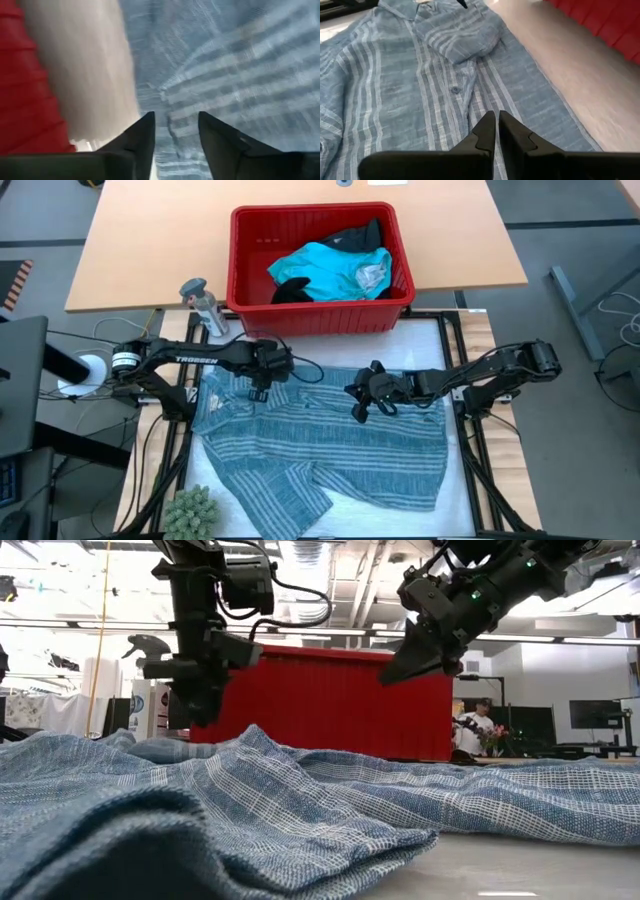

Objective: Fold Laundry from Bin
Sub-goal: Fold the patterned blue shirt

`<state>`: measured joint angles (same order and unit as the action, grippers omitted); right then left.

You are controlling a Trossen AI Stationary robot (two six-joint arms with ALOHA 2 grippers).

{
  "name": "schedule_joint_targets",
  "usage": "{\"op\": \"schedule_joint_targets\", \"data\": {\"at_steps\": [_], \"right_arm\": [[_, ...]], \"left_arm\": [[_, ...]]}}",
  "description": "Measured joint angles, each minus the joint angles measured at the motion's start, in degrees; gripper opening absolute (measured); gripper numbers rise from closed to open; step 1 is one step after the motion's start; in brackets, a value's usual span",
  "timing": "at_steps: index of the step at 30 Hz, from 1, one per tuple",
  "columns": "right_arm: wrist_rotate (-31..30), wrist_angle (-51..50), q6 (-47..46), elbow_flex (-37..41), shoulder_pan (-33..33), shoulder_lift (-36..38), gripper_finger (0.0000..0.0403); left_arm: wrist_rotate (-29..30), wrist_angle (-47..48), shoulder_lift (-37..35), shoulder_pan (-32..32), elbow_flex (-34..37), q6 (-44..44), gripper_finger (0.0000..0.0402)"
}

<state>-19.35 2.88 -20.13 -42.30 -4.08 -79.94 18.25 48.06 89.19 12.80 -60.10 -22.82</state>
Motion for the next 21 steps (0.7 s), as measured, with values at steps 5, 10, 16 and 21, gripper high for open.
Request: {"op": "schedule_joint_targets", "data": {"at_steps": [5, 10, 16, 21], "right_arm": [[0.0, 1.5, 0.5, 0.0, 0.0, 0.0, 0.0051], [0.0, 0.0, 0.8, 0.0, 0.0, 0.0, 0.0052], [0.0, -1.0, 0.8, 0.0, 0.0, 0.0, 0.0052], [0.0, -1.8, 1.1, 0.0, 0.0, 0.0, 0.0052]], "left_arm": [[1.0, 4.6, -1.5, 0.7, 0.0, 13.7, 0.0177], [-4.7, 6.5, -7.4, 0.2, 1.0, 28.6, 0.0178], [-9.7, 7.3, -13.3, -2.5, 9.5, 41.2, 0.0178], [-12.0, 5.2, -14.0, -3.4, 15.1, 45.1, 0.0178]]}}
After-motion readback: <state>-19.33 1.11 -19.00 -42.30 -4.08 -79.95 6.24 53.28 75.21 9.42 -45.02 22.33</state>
